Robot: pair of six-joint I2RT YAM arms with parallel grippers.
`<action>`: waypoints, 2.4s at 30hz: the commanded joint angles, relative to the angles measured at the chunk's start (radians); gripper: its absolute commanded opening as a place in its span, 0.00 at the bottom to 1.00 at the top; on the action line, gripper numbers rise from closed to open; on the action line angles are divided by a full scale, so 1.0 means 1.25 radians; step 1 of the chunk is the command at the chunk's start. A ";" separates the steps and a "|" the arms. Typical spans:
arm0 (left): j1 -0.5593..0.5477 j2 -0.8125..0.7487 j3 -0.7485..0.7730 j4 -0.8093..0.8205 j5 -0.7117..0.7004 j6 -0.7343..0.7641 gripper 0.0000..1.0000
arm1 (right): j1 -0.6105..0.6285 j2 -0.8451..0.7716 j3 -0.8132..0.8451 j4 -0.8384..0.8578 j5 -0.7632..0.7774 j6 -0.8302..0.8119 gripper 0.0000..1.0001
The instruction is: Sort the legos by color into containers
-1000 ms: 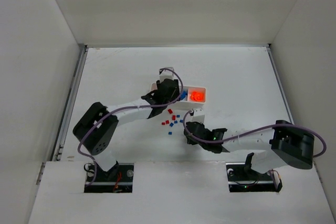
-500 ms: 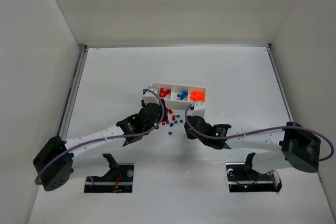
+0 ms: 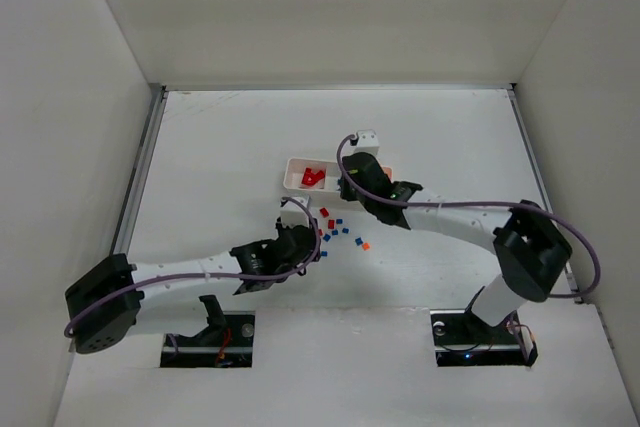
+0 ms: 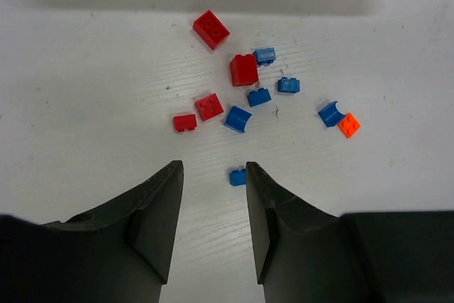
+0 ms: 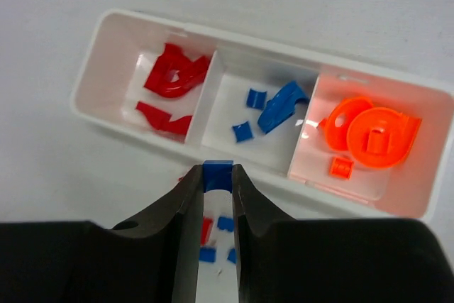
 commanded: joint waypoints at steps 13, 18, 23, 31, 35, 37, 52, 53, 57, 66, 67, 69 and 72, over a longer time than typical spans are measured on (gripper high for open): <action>-0.098 0.106 0.024 0.023 -0.031 -0.043 0.39 | -0.047 0.133 0.130 0.041 -0.016 -0.039 0.51; -0.120 0.177 0.041 0.042 -0.038 -0.042 0.40 | -0.043 0.088 0.091 0.054 -0.015 -0.032 0.50; -0.124 0.213 0.053 0.052 -0.051 -0.042 0.39 | -0.013 0.021 -0.001 0.078 -0.017 -0.001 0.49; -0.134 0.293 0.084 0.055 -0.073 -0.048 0.30 | 0.013 -0.073 -0.172 0.124 -0.022 0.079 0.48; -0.138 0.325 0.107 0.030 -0.092 -0.059 0.26 | 0.018 -0.109 -0.219 0.124 -0.022 0.101 0.48; -0.141 0.331 0.113 0.014 -0.108 -0.066 0.23 | 0.019 -0.124 -0.237 0.124 -0.018 0.103 0.48; -0.107 0.233 0.150 0.012 -0.134 -0.038 0.14 | 0.056 -0.297 -0.410 0.058 -0.026 0.137 0.44; -0.094 0.223 0.159 0.020 -0.122 -0.030 0.14 | 0.065 -0.304 -0.416 0.054 -0.026 0.139 0.44; -0.016 0.201 0.194 0.080 -0.053 0.019 0.15 | 0.078 -0.324 -0.434 0.047 -0.026 0.147 0.38; 0.164 0.362 0.377 0.162 0.088 0.116 0.16 | 0.116 -0.319 -0.447 0.056 -0.016 0.154 0.36; 0.179 0.387 0.396 0.166 0.099 0.121 0.17 | 0.122 -0.318 -0.445 0.059 -0.013 0.153 0.36; 0.211 0.447 0.443 0.168 0.125 0.124 0.18 | 0.126 -0.308 -0.444 0.065 -0.011 0.148 0.36; 0.241 0.511 0.492 0.163 0.151 0.121 0.22 | 0.127 -0.289 -0.434 0.065 -0.011 0.136 0.38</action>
